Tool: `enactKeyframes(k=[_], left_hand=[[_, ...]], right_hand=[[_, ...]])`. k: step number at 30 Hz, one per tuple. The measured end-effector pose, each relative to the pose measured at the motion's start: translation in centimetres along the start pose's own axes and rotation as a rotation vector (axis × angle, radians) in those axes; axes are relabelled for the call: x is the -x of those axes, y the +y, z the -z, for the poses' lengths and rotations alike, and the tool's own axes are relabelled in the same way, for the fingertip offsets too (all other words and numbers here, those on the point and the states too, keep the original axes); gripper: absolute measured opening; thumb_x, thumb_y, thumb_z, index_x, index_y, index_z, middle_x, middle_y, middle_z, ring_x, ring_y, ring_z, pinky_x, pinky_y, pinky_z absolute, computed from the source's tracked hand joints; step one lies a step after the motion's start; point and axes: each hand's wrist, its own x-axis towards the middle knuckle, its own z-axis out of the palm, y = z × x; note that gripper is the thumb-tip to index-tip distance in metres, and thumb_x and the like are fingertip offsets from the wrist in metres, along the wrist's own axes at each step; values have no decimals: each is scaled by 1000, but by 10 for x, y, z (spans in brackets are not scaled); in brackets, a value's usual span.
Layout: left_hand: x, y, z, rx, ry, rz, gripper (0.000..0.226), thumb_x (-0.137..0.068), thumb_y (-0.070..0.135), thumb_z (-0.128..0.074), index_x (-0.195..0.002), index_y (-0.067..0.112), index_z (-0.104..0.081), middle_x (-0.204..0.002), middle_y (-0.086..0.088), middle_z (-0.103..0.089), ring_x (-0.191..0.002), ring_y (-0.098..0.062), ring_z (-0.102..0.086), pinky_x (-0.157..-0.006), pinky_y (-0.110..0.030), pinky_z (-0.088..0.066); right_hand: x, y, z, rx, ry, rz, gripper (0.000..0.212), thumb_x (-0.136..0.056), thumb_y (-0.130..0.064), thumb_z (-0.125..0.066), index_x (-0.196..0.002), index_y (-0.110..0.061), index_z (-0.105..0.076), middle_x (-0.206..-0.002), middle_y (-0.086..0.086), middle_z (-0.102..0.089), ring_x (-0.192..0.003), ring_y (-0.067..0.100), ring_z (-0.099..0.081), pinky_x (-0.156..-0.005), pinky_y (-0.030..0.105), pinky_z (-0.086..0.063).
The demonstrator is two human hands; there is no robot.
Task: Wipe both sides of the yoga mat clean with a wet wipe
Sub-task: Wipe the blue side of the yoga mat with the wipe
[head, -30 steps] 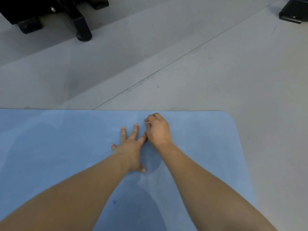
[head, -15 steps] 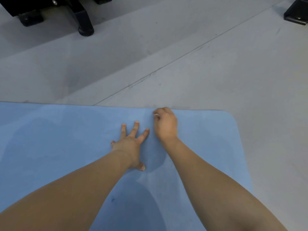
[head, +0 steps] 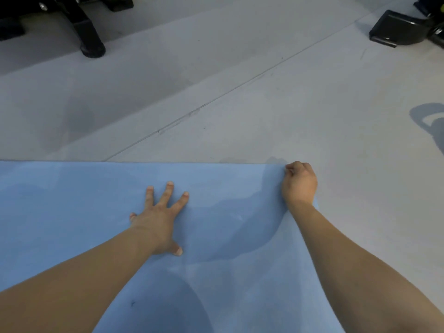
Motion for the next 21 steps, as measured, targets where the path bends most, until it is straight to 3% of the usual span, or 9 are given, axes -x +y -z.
enactKeyframes(k=[4, 9, 11, 15, 18, 21], left_hand=[[0, 0, -1, 8, 8, -6, 138, -64, 61, -86, -150, 52, 22, -152, 13, 46, -147, -37, 31, -109, -71, -32], [-3, -3, -3, -16, 11, -6, 140, -61, 63, -86, -150, 52, 22, -154, 14, 44, -148, -38, 28, -108, -69, -35], [-5, -5, -5, -20, 12, -7, 141, -60, 64, -86, -150, 53, 22, -155, 13, 43, -148, -40, 27, -108, -69, -34], [-9, -6, -6, -46, 3, -4, 143, -59, 66, -85, -150, 51, 24, -155, 10, 42, -147, -45, 26, -112, -68, -30], [-7, 4, -3, -77, -15, 25, 141, -66, 59, -85, -152, 41, 25, -158, 3, 39, -147, -49, 21, -114, -64, -29], [10, 50, -9, -108, 44, -97, 116, -81, 38, -71, -158, 33, 15, -161, 4, 34, -150, -42, 19, -115, -62, -29]], right_hand=[[34, -42, -21, -96, -65, 150, 15, -78, 1, -58, -85, -6, -70, -91, 14, -64, -83, 35, -61, -74, 37, -48], [49, -60, -19, -40, -240, 391, 14, -80, -3, -58, -87, -4, -70, -91, 16, -63, -86, 36, -60, -74, 41, -51], [32, -30, -2, 16, -198, 362, 15, -79, -2, -55, -85, -1, -69, -90, 19, -61, -84, 39, -60, -74, 41, -50], [10, 21, 42, 115, -196, 97, 20, -88, -4, -50, -94, -7, -69, -98, 7, -60, -92, 32, -58, -70, 25, -36], [11, 19, 45, 210, -275, 97, 26, -89, -4, -46, -94, -9, -71, -107, 7, -61, -94, 29, -58, -72, 24, -34], [16, 19, 46, 226, -294, 147, 40, -89, 0, -45, -119, -11, -68, -122, 8, -59, -108, 29, -58, -86, 26, -42]])
